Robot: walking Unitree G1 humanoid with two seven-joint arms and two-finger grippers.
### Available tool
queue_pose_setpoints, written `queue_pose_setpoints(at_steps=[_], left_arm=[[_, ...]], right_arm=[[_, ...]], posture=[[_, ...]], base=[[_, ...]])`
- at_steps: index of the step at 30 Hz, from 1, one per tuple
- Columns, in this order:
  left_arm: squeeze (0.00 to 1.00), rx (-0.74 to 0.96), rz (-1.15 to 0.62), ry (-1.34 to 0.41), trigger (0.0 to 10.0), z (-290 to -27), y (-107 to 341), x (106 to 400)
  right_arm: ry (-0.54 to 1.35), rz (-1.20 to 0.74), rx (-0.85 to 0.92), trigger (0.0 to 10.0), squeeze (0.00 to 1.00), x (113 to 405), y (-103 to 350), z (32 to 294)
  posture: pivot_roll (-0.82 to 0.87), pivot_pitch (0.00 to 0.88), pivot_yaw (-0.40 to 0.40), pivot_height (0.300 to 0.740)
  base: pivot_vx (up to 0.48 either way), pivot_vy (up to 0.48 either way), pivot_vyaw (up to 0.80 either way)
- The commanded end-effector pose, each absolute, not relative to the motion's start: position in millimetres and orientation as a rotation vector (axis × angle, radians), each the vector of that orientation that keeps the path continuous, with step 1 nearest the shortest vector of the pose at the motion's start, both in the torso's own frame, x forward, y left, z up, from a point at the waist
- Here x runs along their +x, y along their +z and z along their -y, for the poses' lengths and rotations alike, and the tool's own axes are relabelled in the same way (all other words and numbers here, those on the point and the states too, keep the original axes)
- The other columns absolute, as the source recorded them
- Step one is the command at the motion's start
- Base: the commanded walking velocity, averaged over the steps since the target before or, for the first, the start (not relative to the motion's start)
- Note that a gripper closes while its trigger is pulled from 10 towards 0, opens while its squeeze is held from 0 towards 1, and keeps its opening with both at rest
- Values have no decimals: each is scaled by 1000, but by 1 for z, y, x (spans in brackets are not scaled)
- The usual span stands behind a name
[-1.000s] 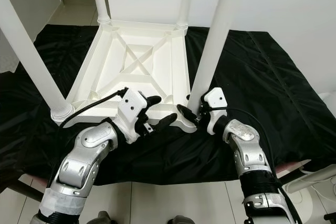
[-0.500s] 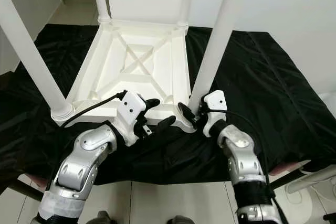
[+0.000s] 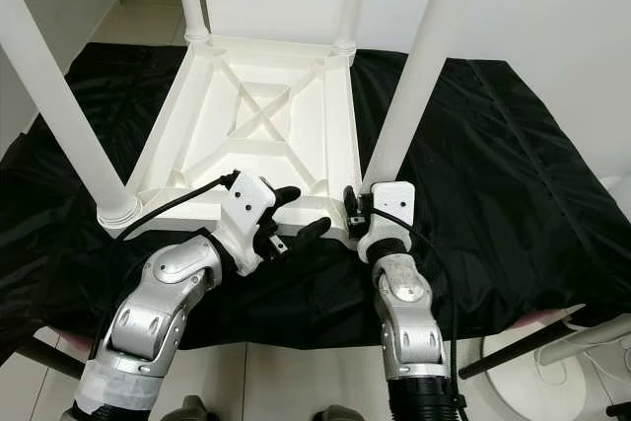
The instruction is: Building children table
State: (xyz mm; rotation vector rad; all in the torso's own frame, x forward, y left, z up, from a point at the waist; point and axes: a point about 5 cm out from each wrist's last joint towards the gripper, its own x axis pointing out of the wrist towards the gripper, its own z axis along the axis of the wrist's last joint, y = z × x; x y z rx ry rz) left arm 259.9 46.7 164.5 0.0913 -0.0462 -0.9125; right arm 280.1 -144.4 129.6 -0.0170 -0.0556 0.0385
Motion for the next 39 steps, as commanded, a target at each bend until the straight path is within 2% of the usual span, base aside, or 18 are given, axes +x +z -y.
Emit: queue_pose_setpoints(at_steps=[1, 4, 5, 15, 16, 21, 27, 31, 38, 39], left_arm=[[0, 78, 46, -794, 10000, -52, 164, 263], [0, 80, 48, -797, 10000, -52, 164, 263], [0, 83, 49, -802, 10000, -51, 164, 262], [0, 95, 51, -819, 10000, -52, 162, 259], [0, 96, 44, -824, 10000, -52, 160, 259], [0, 103, 40, -841, 10000, -50, 160, 258], [0, 118, 64, -855, 10000, -49, 165, 264], [0, 120, 70, -854, 10000, -49, 166, 265], [0, 112, 84, -856, 10000, -44, 169, 267], [0, 110, 85, -857, 10000, -43, 169, 266]], right_arm=[[4, -5, -12, 10000, 0, 277, 119, 147], [23, 7, 40, 10000, 0, 277, 124, 150], [37, 21, 44, 10000, 1000, 276, 127, 151], [233, 57, 11, 10000, 1000, 263, 131, 162], [302, 44, -6, 10000, 0, 261, 127, 169], [467, -4, -50, 10000, 0, 258, 118, 182], [597, -7, -132, 10000, 0, 275, 125, 192], [609, -4, -141, 10000, 0, 279, 127, 193], [678, 5, -200, 10000, 0, 306, 134, 187], [707, -3, -194, 8784, 0, 310, 134, 186]], posture=[[-44, 8, -33, 740], [-47, 5, -33, 740], [-51, 5, -35, 740], [-53, 5, -42, 740], [-56, 0, -37, 740], [-59, 0, -31, 740], [-54, 0, -25, 740], [-54, 0, -25, 740], [-56, 0, -26, 740], [-57, 0, -25, 740]], base=[[0, 0, 0], [0, 0, 0], [0, 0, 0], [0, 0, 0], [0, 0, 0], [0, 0, 0], [0, 0, 0], [0, 0, 0], [0, 0, 0], [0, 0, 0]])
